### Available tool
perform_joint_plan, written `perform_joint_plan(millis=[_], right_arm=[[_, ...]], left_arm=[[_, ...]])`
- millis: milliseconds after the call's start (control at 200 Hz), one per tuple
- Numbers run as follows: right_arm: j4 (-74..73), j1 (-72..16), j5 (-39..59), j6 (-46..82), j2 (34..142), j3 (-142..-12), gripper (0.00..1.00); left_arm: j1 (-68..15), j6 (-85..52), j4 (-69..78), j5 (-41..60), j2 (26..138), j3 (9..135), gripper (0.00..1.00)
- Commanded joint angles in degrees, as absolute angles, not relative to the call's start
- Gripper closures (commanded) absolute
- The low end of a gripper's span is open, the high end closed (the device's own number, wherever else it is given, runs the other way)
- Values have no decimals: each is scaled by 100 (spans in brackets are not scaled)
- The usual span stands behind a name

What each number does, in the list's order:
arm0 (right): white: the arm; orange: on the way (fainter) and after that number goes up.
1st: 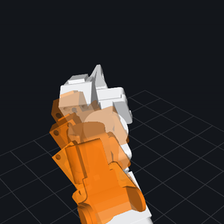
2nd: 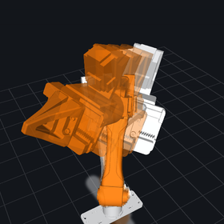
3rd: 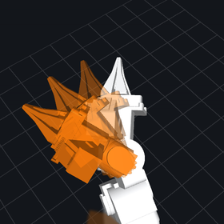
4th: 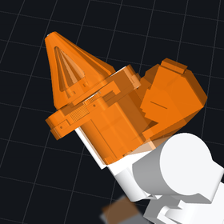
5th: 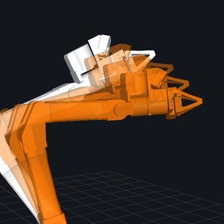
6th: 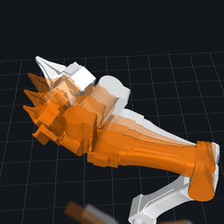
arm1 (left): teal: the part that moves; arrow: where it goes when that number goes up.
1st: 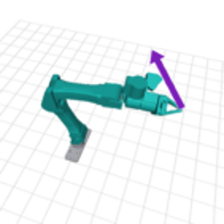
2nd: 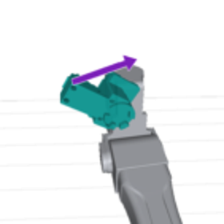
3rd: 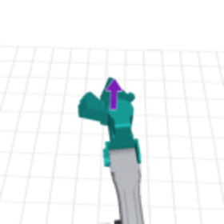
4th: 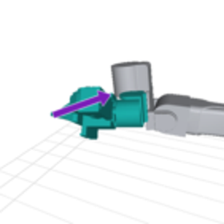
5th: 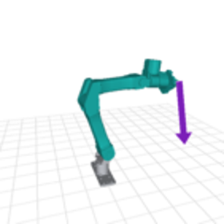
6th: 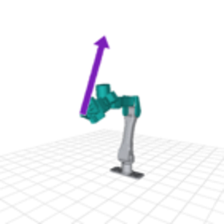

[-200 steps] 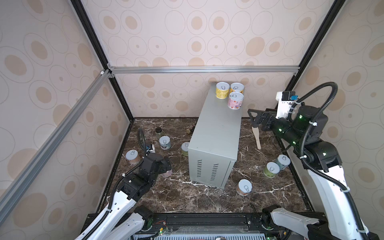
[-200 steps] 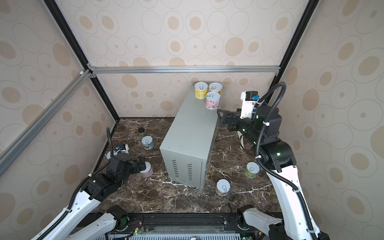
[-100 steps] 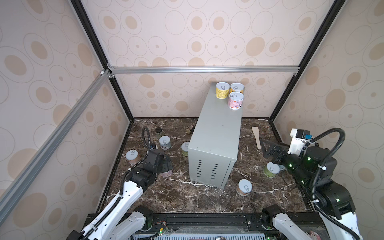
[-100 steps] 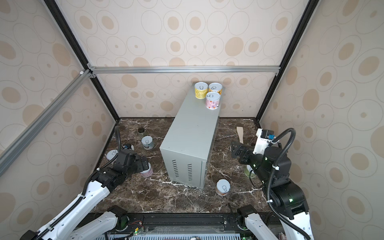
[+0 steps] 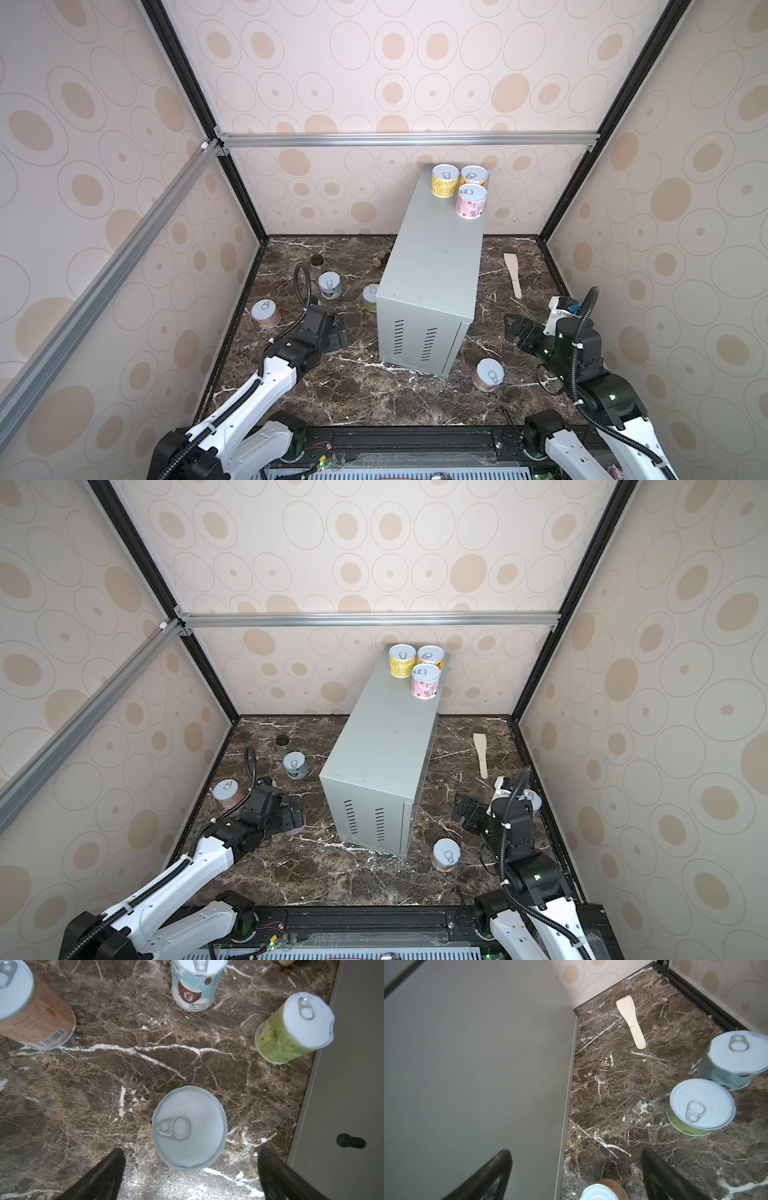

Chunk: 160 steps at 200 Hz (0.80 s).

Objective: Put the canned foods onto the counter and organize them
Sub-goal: 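Lower the right gripper toward the green can while the left gripper grasps a white-lidded can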

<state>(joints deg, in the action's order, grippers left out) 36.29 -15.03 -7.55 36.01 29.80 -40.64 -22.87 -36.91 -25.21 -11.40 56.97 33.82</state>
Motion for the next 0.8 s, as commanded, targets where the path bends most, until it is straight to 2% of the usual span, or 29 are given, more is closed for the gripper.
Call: perform_joint_plan(millis=[0,240,795], right_arm=[[3162,-1462,-680,3882,3043,-3854,2],[2756,-1424,-422,3914,3252,-3373,1],[2196,-1016,299,3654,3846,-3128,1]], left_arm=[[-2243,-3921,-2180,-1276,5737,3260,1],[-2242,-4008,-1758,-1305,6001,2998,1],[-2254,-4117,-1038,-1586,6943,2783,1]])
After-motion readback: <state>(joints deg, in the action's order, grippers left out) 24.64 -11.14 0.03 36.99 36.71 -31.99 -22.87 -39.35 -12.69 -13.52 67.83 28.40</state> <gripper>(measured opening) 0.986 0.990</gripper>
